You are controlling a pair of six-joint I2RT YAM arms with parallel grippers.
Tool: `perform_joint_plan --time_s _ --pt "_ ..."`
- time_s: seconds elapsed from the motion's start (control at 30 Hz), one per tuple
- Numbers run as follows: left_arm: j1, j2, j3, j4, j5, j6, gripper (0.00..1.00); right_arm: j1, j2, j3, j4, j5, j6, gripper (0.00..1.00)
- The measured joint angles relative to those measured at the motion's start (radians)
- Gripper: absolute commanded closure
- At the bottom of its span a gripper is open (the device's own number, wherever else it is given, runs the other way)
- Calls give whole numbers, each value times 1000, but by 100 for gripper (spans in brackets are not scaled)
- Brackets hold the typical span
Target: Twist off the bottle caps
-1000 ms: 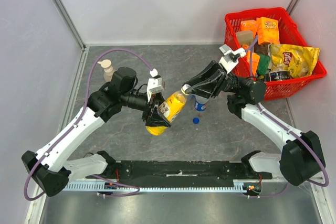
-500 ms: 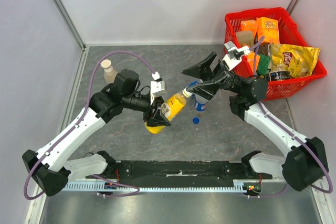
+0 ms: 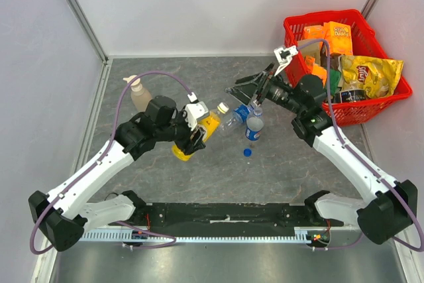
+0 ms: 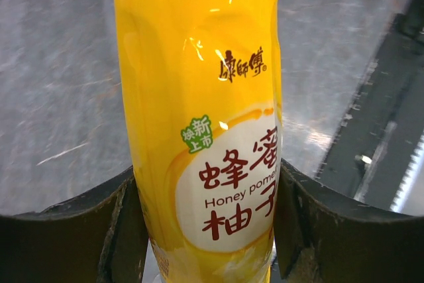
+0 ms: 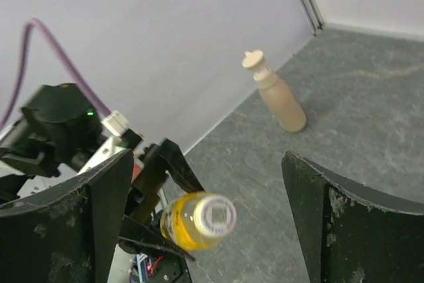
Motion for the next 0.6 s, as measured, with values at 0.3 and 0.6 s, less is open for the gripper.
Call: perform_joint_plan --time_s 0.3,0.6 --pt "0 -46 -30 19 -303 -23 98 0 115 23 -78 -10 18 9" --pt "0 -67 -50 28 -432 -31 98 33 234 39 -34 -61 106 20"
